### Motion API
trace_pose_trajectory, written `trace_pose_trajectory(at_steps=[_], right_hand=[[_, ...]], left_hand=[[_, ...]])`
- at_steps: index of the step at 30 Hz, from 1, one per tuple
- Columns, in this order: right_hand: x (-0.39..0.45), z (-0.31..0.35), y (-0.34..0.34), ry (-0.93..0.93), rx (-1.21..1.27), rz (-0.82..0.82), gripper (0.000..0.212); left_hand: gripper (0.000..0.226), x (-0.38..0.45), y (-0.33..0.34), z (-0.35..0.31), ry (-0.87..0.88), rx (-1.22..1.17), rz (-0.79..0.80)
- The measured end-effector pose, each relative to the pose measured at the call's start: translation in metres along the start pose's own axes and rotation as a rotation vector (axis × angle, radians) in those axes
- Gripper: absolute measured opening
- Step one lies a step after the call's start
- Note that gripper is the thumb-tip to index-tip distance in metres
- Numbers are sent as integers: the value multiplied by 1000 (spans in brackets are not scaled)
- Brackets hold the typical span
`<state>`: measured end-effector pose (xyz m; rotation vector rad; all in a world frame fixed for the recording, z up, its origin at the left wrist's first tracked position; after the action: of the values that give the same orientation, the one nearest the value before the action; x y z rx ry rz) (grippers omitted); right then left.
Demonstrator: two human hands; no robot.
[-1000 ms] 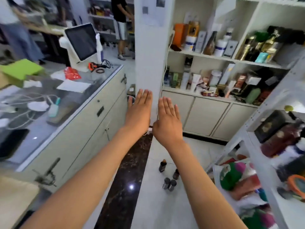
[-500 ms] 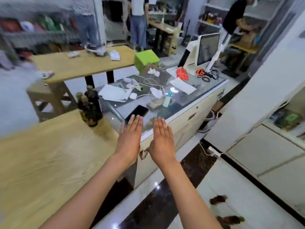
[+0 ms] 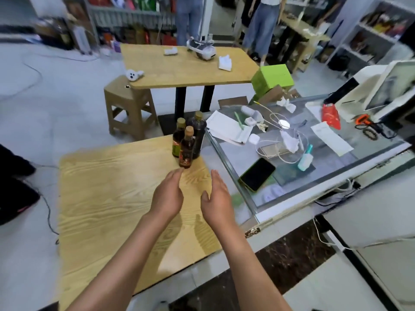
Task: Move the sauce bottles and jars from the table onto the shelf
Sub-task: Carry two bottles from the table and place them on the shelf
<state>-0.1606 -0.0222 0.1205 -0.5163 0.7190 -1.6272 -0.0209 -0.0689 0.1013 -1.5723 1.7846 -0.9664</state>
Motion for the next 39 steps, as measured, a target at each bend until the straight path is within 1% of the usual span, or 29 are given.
trace_pose_trajectory(at_steps=[3,5,7,10,12,14,16,18,21,23,24,27,29,31,33,35,39], right_hand=[[29,-3,10,56,88,10,65],[51,-6,16,90,184,15,63],[73,-9,23,108,285,24,61],[114,-18,33,127,381,42,53],[140,-25,41,172,397,40,50],[167,-32,52,190,399,51,49],[194,-37,64,203,424,65,50],[215,-40,69,237,496,40,51],[234,-46,76,304,579,-8,56],[241,-46,83,300,587,-13,63],[245,-46,88,292,578,-17,65],[255,-49,95,279,499,-25,65],[261,-52,98,269,463,7,63],[263,-54,98,246,484,37,61],[264,-57,96,201,515,55,62],[263,-58,93,161,539,124,60],[262,-60,87,94,579,259,47]], left_hand=[[54,32,6,27,-137,-148,-2],[46,54,11,42,-212,-182,-17],[43,68,16,54,-278,-152,2],[41,91,27,63,-320,-110,11],[39,111,28,65,-385,-155,-27],[35,139,32,68,-503,-273,-71],[39,168,36,73,-600,-348,-105],[54,198,40,77,-647,-333,-81],[71,245,38,70,-617,-367,-29],[78,269,35,61,-529,-409,30],[78,278,36,57,-478,-415,65],[59,290,44,52,-364,-399,127],[46,290,48,53,-340,-399,111],[34,290,50,57,-320,-360,71],[28,287,51,61,-312,-266,50],[23,280,51,66,-312,-174,37],[23,254,47,76,-300,-168,-6]])
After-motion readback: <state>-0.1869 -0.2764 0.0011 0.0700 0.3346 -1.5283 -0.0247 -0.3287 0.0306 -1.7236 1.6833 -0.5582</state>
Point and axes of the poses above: each hand's wrist, its own x-axis towards the middle knuckle, its own y-axis out of the palm, z = x × y, the point moved 5 cm from there along x, towards the middle knuckle, and after that the axes turned 8 degrees about x, right-handed, at the moved point
